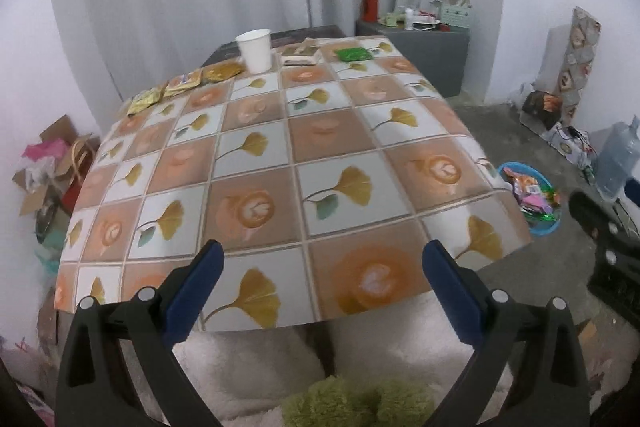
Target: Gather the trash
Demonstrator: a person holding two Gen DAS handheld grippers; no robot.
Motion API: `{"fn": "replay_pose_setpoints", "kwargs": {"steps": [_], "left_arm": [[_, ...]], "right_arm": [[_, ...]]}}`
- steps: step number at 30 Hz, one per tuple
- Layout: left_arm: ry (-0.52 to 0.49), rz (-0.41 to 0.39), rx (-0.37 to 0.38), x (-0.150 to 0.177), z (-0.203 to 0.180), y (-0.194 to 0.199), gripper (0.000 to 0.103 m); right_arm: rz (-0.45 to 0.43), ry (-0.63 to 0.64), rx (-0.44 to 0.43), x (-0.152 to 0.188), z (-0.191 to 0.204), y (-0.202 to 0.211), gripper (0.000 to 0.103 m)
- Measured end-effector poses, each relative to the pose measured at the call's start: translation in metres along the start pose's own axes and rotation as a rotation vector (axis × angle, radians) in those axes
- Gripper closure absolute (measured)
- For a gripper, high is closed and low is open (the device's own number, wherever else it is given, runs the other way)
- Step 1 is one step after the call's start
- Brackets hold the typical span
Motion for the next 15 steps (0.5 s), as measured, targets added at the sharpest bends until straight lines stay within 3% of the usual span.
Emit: {"fn": "replay_pose_setpoints", "kwargs": {"steps": [6,15], "left_arm": [[0.075,-0.007,-0.010,-0.006,0.014,0.002,0.006],[0.109,0.004,0.019,-0.013,0.001,0.006,0.006]], "right_arm": [[0.042,0.010,0.062,0.018,-0.009,0.004,0.008],[0.054,-0.029,0.117,0.028,-0.035,0.007,0.008]]}}
Point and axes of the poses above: each gripper's, at about its wrist camera, not at the fingertips, and y roughly against the way its jaws point, z to its left, x to its underside, the point moved 10 cm from there along -y, roughly the way its jaws point, and after that the axes turned 2 degrees about -z, right-handed, at the moved point
